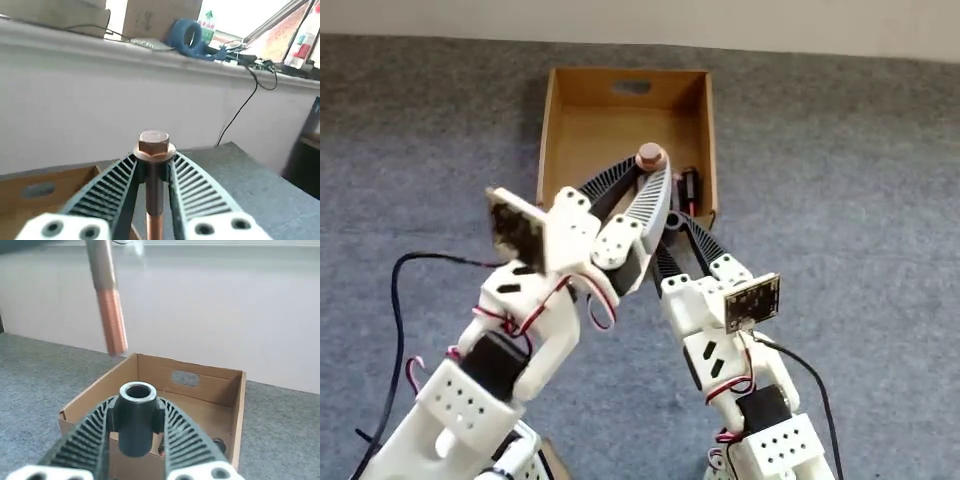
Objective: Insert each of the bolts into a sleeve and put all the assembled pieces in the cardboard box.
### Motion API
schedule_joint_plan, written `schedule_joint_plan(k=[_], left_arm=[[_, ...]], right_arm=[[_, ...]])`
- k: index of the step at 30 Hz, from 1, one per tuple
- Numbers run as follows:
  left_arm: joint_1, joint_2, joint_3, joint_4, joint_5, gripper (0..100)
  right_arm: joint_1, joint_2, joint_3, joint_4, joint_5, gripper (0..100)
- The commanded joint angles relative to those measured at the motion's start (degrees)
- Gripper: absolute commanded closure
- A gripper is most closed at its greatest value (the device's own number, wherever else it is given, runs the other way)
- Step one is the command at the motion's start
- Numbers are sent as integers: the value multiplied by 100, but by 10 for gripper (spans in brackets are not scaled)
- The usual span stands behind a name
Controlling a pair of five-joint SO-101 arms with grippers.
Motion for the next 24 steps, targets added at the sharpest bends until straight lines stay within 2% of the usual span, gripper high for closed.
schedule_joint_plan(k=[1, 11, 17, 21, 24], left_arm=[[84, -224, 13, -158, 53, 992], [92, -119, 48, -167, 53, 992], [418, 426, 40, -352, -9, 992], [462, 716, 75, -607, -756, 992], [462, 769, 75, -615, -985, 992]], right_arm=[[-40, -92, 48, -101, 70, 993], [-40, -92, 48, -101, 70, 993], [-40, -92, 48, -101, 70, 993], [-40, -92, 48, -101, 70, 993], [-40, -92, 48, -101, 70, 993]])
